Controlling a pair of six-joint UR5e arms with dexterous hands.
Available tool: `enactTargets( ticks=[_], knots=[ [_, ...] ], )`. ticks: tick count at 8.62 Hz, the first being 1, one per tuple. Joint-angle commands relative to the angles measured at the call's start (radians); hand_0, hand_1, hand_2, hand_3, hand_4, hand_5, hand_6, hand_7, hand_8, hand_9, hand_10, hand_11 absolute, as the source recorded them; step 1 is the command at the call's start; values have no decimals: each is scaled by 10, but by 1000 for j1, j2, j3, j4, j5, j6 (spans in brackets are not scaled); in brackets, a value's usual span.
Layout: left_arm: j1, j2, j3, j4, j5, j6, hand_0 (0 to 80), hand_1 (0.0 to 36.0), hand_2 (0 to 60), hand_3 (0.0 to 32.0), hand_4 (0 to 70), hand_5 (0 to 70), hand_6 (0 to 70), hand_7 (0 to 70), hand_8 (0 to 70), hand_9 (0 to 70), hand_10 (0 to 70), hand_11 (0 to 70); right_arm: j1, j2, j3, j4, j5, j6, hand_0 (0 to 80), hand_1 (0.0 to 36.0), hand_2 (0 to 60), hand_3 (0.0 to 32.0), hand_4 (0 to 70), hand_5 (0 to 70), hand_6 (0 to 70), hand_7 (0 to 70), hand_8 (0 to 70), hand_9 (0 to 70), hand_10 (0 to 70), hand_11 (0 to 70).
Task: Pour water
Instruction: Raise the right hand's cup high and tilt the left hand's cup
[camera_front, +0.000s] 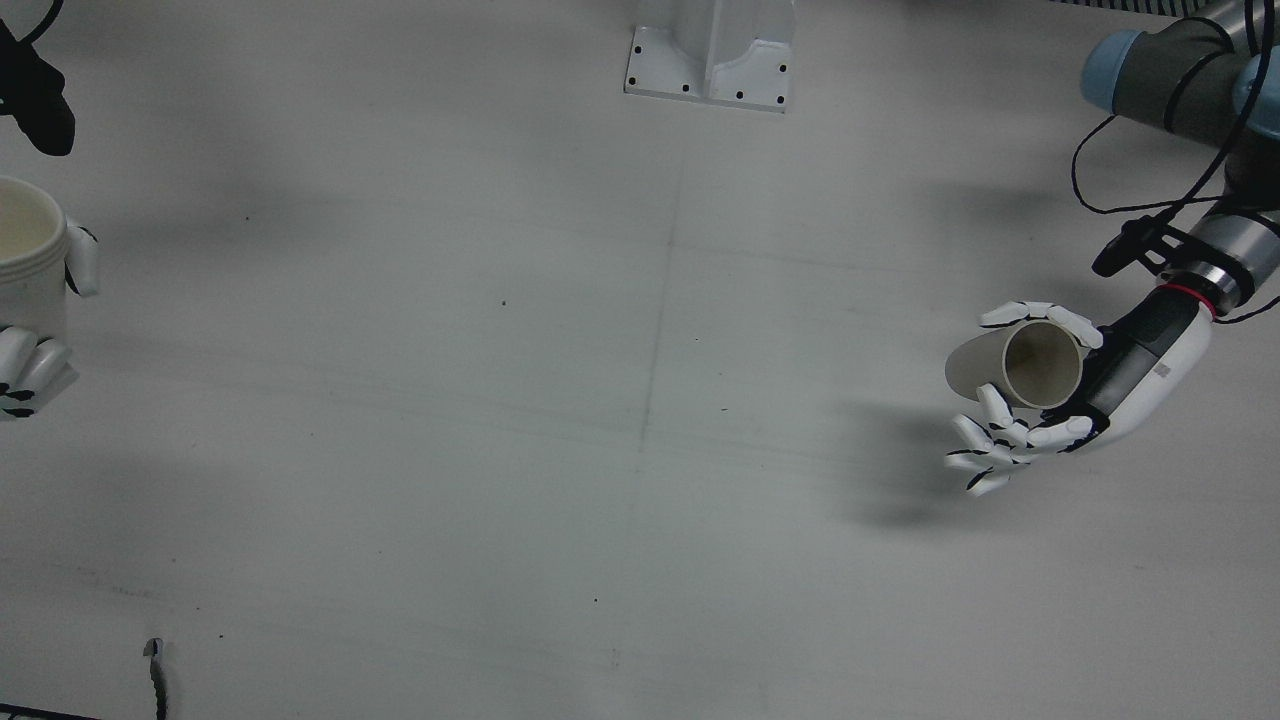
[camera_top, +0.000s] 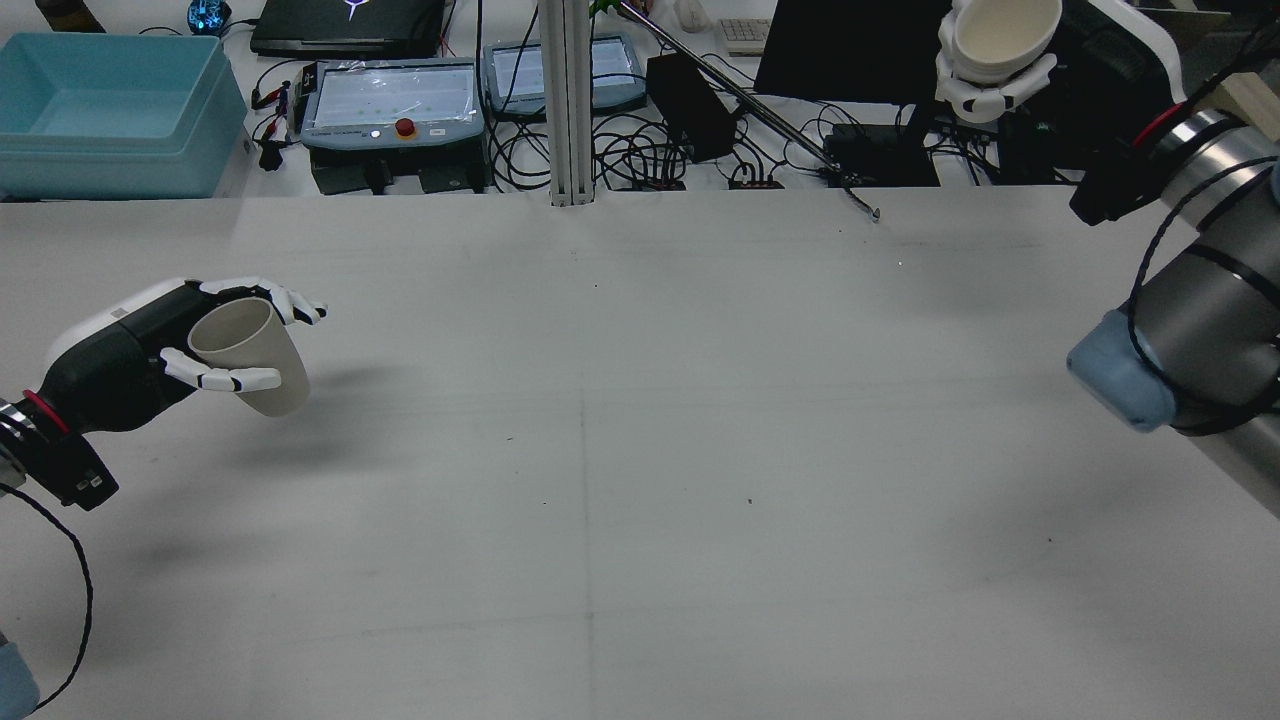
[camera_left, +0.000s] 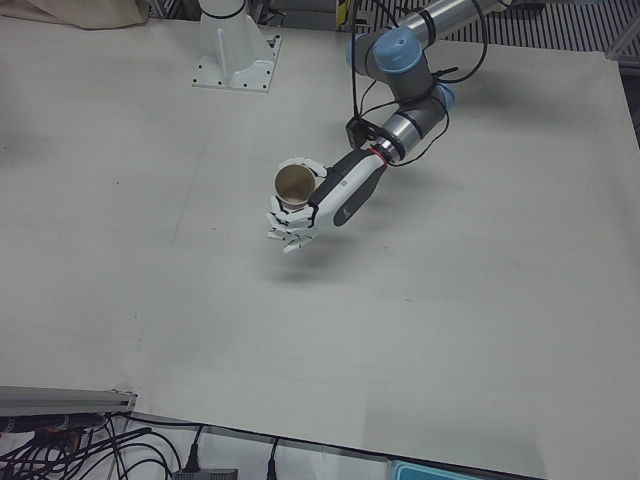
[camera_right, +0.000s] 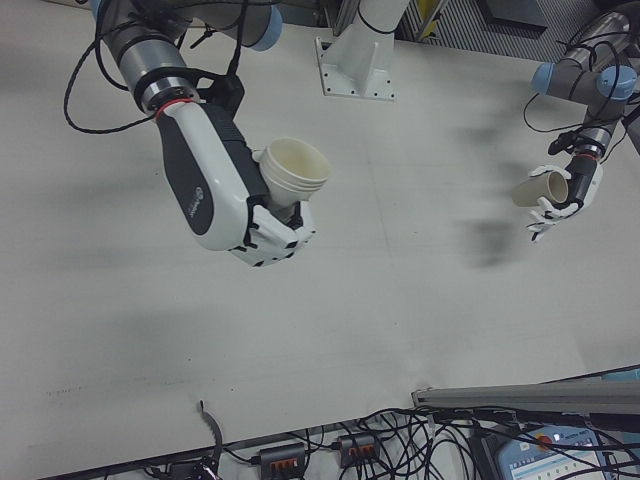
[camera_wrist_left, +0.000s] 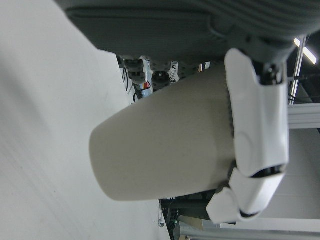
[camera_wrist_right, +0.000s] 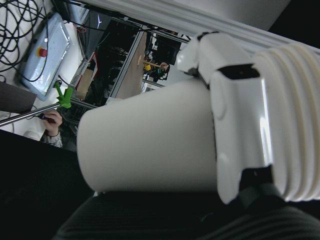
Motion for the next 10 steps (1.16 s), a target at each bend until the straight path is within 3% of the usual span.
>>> enactTargets(
  ticks=[1, 2, 3, 5, 6, 9, 10],
  knots=[
    [99, -311, 13, 254, 93, 164, 583, 337, 600, 0, 700, 700, 285, 377, 208, 210, 63, 108, -9, 392, -6, -174, 1, -339, 800, 360, 600, 0, 403, 700, 700, 700, 700, 700, 393, 580],
    [171, -392, 48, 305, 90, 186, 586, 341, 600, 0, 700, 700, 284, 374, 207, 209, 64, 108, -81, 520, -6, -259, 1, -479, 800, 360, 600, 0, 432, 700, 700, 700, 700, 700, 394, 582],
    [182, -429, 80, 307, 85, 186, 590, 353, 600, 0, 700, 700, 284, 371, 209, 208, 64, 110, -165, 573, -5, -313, 27, -584, 800, 360, 600, 0, 450, 700, 700, 700, 700, 700, 401, 592],
    [172, -459, 67, 332, 87, 172, 596, 360, 600, 0, 700, 700, 279, 356, 208, 202, 62, 107, -324, 543, -8, -321, 76, -710, 800, 360, 600, 0, 463, 700, 700, 700, 678, 700, 395, 584],
    [160, -473, 50, 350, 87, 169, 597, 360, 600, 0, 700, 700, 278, 355, 207, 200, 59, 104, -374, 496, -6, -321, 114, -749, 800, 360, 600, 0, 449, 700, 700, 700, 658, 700, 388, 576],
    [103, -468, 19, 363, 90, 166, 587, 347, 600, 0, 700, 700, 271, 352, 203, 197, 56, 98, -377, 446, 1, -319, 118, -752, 800, 360, 600, 0, 410, 700, 694, 700, 628, 700, 378, 564],
    [97, -450, 33, 325, 90, 146, 582, 340, 600, 0, 700, 700, 269, 349, 204, 197, 56, 96, -358, 378, 14, -286, 125, -664, 800, 360, 600, 0, 403, 700, 687, 700, 622, 700, 378, 564]
  ],
)
